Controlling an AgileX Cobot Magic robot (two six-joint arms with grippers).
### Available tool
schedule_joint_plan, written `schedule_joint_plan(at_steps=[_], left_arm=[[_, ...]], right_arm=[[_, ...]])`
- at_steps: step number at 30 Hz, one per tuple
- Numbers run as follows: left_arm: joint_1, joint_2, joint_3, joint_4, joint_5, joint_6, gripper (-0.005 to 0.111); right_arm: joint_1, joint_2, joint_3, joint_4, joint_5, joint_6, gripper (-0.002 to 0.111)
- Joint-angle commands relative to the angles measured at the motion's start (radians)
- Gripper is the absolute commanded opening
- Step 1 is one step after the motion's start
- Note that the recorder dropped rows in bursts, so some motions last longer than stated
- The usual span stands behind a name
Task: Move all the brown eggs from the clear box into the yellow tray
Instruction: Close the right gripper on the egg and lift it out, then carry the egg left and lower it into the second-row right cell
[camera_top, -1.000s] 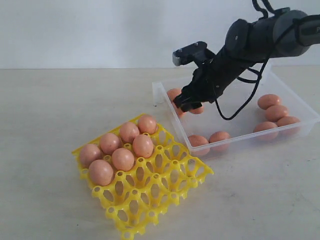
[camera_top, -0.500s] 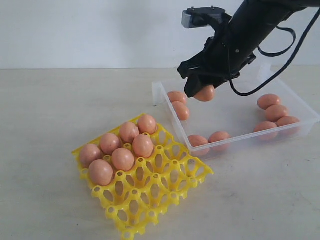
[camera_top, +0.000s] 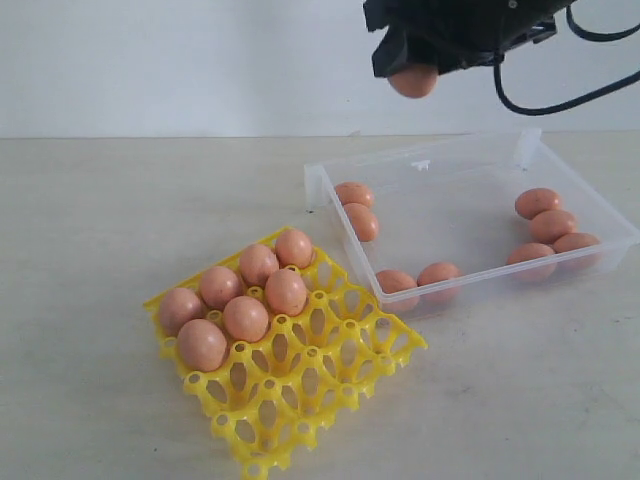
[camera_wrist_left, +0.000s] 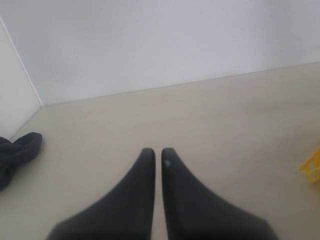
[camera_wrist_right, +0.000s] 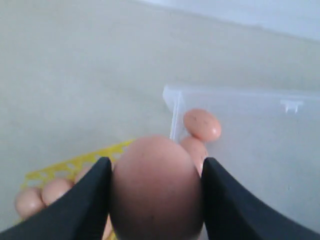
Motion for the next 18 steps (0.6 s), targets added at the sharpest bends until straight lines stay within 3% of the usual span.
schedule_joint_plan(at_steps=[1,10,18], left_arm=[[-0.005,-0.003,0.003,-0.002,-0.003,-0.003,0.004],[-0.005,-0.003,0.003,-0.002,-0.003,-0.003,0.004],[-0.005,-0.003,0.003,-0.002,-0.003,-0.003,0.004]], right_arm=[[0.001,-0.095,0.108,0.051,-0.203,0.002,0.000],[0.031,-0.218,0.377,0.100,-0.612,0.008,0.000],[0.210,-0.186,0.525,0.179,-0.918,0.126,0.000]])
